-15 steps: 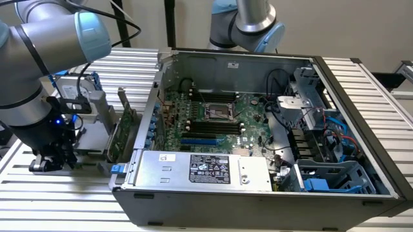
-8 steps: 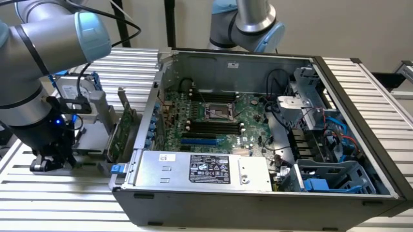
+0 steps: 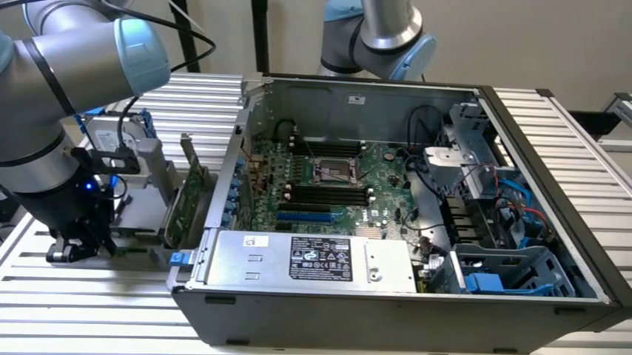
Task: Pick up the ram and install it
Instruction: 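Pick up the ram and move it above insertion slot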
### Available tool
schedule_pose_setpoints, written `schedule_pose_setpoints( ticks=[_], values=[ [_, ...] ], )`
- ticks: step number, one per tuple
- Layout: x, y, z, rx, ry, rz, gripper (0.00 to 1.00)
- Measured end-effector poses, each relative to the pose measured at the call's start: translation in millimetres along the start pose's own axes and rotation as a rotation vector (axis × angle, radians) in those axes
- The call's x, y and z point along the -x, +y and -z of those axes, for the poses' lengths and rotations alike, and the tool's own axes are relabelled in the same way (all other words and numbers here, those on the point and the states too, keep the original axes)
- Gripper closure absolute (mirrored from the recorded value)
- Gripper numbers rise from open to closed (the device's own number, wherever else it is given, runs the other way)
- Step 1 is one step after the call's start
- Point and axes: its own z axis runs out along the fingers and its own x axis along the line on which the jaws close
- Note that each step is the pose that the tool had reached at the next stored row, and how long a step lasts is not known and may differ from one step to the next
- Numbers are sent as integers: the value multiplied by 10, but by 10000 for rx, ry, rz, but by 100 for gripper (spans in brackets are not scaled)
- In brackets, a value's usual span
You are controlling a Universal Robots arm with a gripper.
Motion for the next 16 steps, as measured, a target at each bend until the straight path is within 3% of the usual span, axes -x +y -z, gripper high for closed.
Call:
schedule_pose_setpoints(
  ticks=[16],
  values=[
    [-2, 1, 14, 1, 0, -27, 100]
  ],
)
